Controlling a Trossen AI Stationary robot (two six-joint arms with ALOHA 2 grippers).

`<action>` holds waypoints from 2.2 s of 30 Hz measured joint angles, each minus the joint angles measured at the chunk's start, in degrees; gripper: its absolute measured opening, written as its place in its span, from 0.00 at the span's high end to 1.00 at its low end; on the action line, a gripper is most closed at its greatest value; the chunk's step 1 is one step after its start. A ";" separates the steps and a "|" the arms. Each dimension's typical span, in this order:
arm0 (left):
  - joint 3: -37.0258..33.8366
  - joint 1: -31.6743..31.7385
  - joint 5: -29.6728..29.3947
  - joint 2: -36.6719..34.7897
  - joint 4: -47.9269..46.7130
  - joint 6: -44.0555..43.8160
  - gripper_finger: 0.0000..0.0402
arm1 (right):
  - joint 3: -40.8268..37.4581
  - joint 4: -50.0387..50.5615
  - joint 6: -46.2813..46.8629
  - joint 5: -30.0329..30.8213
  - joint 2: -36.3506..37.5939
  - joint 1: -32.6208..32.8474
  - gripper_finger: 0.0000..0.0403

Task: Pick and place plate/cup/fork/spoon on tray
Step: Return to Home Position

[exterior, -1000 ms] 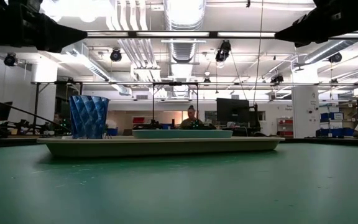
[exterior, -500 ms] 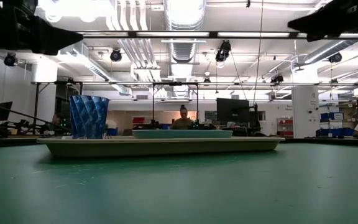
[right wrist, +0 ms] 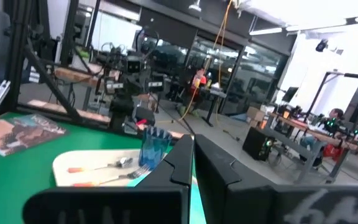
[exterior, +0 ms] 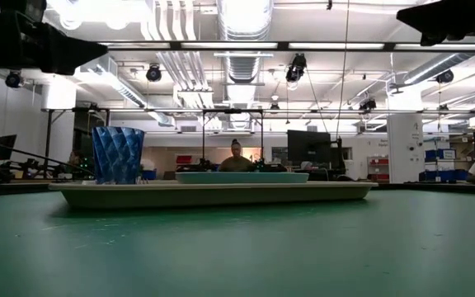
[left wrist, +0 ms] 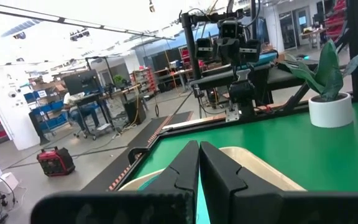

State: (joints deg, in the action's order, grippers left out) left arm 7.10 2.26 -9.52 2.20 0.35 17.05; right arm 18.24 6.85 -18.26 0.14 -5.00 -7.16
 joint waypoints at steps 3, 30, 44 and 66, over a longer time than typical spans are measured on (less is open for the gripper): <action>-0.03 0.00 0.00 -0.15 0.09 0.03 1.00 | -0.28 -0.11 -0.36 -0.01 1.60 0.00 0.98; -4.79 0.02 2.97 -0.26 -1.64 -9.19 1.00 | -15.85 -13.20 2.70 -3.68 4.93 0.00 0.98; -6.66 0.02 1.44 4.22 3.77 -9.22 1.00 | -17.55 -11.61 12.26 -4.68 4.14 0.00 0.98; -6.81 0.00 1.38 10.20 3.68 -9.20 1.00 | -17.59 -11.65 12.20 -4.61 3.74 0.00 0.98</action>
State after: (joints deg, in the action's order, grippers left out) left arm 0.30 2.26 -8.14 12.40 4.04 7.86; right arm 0.64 -4.80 -6.07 -4.47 -1.26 -7.16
